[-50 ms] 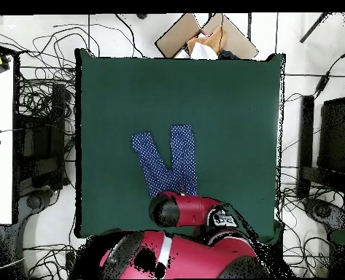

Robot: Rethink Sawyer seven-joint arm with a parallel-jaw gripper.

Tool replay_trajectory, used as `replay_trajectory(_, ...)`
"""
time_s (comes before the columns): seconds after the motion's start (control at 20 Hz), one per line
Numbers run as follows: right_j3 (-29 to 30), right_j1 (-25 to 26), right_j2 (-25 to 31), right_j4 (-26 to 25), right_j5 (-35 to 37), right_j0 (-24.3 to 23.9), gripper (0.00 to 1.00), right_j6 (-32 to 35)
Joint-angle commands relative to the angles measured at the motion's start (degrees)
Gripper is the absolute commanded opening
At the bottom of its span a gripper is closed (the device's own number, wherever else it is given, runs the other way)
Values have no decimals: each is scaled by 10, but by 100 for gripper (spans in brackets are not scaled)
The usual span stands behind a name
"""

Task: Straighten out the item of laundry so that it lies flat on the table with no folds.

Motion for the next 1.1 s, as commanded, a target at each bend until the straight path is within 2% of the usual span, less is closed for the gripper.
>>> replay_trajectory(0.05, 24, 41, 50, -23, 74, -36, 100, 29)
replay_trajectory(0.3, 38, 43, 69, -7, 76, -36, 100, 49)
replay_trajectory(0.55, 17, 41, 69, -11, 59, -27, 100, 46)
replay_trajectory(0.65, 19, 33, 75, -20, 24, -29, 100, 50)
replay_trajectory(0.8, 22, 0, 81, -28, 1, -23, 100, 53)
replay_trajectory(1.1, 57, -98, 109, -14, 56, -32, 100, 50)
